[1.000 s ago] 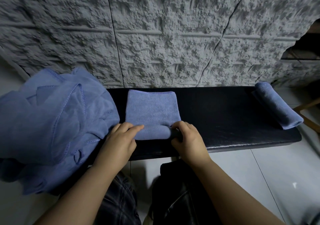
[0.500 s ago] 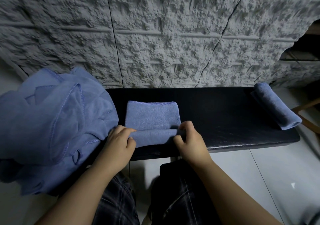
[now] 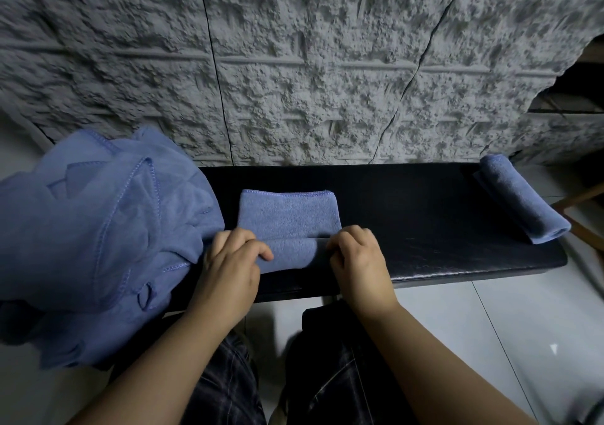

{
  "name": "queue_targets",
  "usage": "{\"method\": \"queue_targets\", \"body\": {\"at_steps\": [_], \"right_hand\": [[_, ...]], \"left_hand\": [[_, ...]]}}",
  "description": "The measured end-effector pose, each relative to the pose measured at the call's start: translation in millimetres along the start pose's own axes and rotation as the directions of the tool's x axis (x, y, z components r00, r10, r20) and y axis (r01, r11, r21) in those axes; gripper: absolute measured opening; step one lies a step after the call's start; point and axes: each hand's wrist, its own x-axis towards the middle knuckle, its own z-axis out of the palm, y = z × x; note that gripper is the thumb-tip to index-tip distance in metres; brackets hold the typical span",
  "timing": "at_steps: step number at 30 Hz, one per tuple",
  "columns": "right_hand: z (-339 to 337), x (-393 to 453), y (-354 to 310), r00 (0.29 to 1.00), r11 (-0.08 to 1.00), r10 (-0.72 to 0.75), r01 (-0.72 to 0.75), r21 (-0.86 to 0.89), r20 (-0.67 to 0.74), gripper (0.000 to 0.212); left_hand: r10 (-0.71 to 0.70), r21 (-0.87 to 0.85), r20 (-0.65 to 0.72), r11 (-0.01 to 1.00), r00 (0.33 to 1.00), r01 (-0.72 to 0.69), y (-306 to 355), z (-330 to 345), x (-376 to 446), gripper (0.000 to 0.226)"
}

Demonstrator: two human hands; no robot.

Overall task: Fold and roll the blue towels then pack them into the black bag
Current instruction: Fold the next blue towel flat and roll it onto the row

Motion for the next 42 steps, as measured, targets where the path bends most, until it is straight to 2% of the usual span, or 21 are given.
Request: {"method": "queue_targets", "body": {"at_steps": [3, 6, 11, 17, 23, 26, 31, 36, 42], "right_hand": [[0, 1, -1, 0.999, 1.000, 0.008, -0.009, 0.012, 0.031, 0.023], [0, 0, -2, 0.997, 1.000, 0.022, -0.023, 0.005, 0.068, 0.020], [0, 0, 1, 0.993, 1.000, 0.028, -0.026, -0.017, 0.112, 0.032], [1, 2, 2, 0.983, 0.996, 0.032, -0.017, -0.084, 0.181, 0.047], [-3, 6, 7, 0.977, 0.995, 0.082, -0.090, 0.033, 0.196, 0.043], [-5, 7, 7, 0.975, 0.990, 0.107, -0.122, 0.066, 0.195, 0.040], [-8, 5, 4, 0.967, 0.978, 0.140, -0.168, 0.120, 0.214, 0.034], [-14, 5, -1, 0.926, 0.933, 0.234, -0.299, 0.199, 0.298, 0.019], [-15, 6, -3, 0.901, 0.923, 0.267, -0.340, 0.178, 0.341, 0.009]], "left_hand": [[-0.058, -0.060, 0.055, 0.996, 0.997, 0.062, -4, -2, -3, 0.030], [-0.100, -0.064, 0.116, 0.992, 0.988, 0.108, -7, 0, -5, 0.042], [-0.143, -0.051, 0.139, 0.987, 0.980, 0.151, -3, 1, 0, 0.049], [-0.128, -0.082, 0.114, 0.987, 0.985, 0.138, -12, 6, 3, 0.058], [-0.059, -0.095, 0.102, 0.993, 0.993, 0.068, -18, 5, 6, 0.055], [-0.049, -0.155, 0.115, 0.986, 0.992, 0.066, -20, 2, 9, 0.048], [-0.146, -0.247, 0.122, 0.953, 0.982, 0.173, -19, -2, 11, 0.037], [-0.198, -0.230, 0.159, 0.945, 0.967, 0.231, -11, -6, 7, 0.032], [-0.300, -0.183, 0.191, 0.925, 0.935, 0.334, -6, -9, 7, 0.036]]}}
